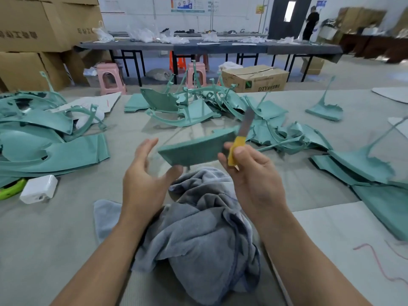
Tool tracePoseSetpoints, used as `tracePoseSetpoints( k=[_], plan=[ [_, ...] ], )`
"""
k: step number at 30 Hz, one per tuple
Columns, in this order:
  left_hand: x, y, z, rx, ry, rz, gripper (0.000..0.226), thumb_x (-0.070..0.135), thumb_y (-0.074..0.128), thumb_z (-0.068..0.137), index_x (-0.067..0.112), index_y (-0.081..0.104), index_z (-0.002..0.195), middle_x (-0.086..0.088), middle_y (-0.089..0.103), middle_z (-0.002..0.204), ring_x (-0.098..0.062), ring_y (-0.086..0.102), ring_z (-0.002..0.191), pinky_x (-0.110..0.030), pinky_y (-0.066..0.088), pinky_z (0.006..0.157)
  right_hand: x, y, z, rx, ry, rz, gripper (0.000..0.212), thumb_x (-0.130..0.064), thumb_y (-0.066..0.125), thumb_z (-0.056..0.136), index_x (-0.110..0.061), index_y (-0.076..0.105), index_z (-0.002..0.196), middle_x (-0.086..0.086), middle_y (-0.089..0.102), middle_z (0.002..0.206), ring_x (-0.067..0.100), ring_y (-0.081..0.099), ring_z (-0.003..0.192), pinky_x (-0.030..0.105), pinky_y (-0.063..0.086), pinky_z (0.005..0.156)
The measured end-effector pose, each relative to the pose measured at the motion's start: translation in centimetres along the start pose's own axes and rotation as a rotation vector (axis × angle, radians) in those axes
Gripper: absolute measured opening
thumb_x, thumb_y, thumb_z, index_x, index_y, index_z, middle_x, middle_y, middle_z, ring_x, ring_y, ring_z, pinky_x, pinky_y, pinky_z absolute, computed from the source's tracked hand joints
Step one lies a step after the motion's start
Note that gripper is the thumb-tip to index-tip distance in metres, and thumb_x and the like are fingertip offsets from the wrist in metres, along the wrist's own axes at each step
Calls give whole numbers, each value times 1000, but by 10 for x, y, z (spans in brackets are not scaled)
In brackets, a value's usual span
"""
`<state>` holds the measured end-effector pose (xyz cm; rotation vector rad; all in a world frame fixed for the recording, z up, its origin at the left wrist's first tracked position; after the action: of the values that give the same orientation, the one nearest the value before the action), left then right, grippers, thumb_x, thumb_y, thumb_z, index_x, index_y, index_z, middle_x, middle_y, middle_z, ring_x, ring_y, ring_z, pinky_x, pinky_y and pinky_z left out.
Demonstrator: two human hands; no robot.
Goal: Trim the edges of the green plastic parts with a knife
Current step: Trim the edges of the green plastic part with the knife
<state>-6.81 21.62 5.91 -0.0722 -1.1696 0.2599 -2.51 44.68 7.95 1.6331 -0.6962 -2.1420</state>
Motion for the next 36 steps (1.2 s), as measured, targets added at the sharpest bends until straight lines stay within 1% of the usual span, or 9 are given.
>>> tracePoseSetpoints(
  k=[4,7,11,15,20,23,28,32,36],
  plan=[
    [21,17,-8,-69,91,42,29,48,71,73,34,69,99,20,73,91,8,64,83,-19,53,72,12,1,1,-40,157,245,14,-17,75,79,-5,80,81,6,76,88,15,71,82,33,60,85],
    [37,12,-21,58,190,221,28,52,62,79,28,55,67,15,61,64,4,50,53,-10,36,48,30,-12,-1,131,255,63,15,-11,70,91,-4,80,83,7,78,97,18,73,94,34,61,84],
    [48,2,-30,176,335,574,12,33,62,92,26,64,82,8,59,55,-9,55,58,-19,30,51,7,-32,-6,313,45,-298,27,-12,62,100,-14,81,80,4,79,93,15,66,85,30,52,79],
    [18,5,-15,54,210,694,18,24,63,96,17,61,80,-7,65,65,-39,58,63,-31,25,56,-2,25,-16,-27,-209,-608,24,-15,59,97,-16,74,78,3,73,71,10,62,62,21,49,61],
    [21,12,-12,-7,216,613,32,37,58,86,33,37,62,11,44,49,-21,34,54,-16,21,48,39,35,-10,-43,-121,-1011,29,-24,60,100,-14,64,73,-3,68,67,10,61,62,30,46,60],
    [21,9,-10,4,217,580,42,34,61,90,31,35,57,12,43,46,-13,40,44,-18,22,47,40,15,2,117,-66,-1032,28,-22,61,100,-13,66,74,0,68,66,19,63,66,41,52,65],
    [15,4,-8,26,168,550,43,33,63,90,30,39,55,11,45,45,0,55,61,-15,30,45,41,23,-7,-22,-153,-829,25,-23,58,95,-18,66,72,2,67,67,26,63,65,51,53,63],
    [19,12,-13,-32,186,516,37,36,58,85,36,38,55,21,58,58,2,55,62,-14,36,53,41,33,-8,-95,-199,-845,25,-32,57,98,-21,67,78,0,68,71,17,63,64,40,53,60],
    [22,8,-13,-14,195,569,39,37,58,84,33,33,55,11,40,44,-9,41,46,-14,22,48,48,10,-1,139,-69,-938,32,-27,57,97,-19,66,67,-5,69,63,10,62,58,37,53,62]
  ],
)
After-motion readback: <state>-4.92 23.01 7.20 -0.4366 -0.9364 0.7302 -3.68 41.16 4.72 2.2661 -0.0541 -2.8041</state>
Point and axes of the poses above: each hand's wrist, its own z-axis towards the middle knuckle, its own y-axis out of the palm, x = y × z, the point moved 9 cm from there along z, towards the middle knuckle
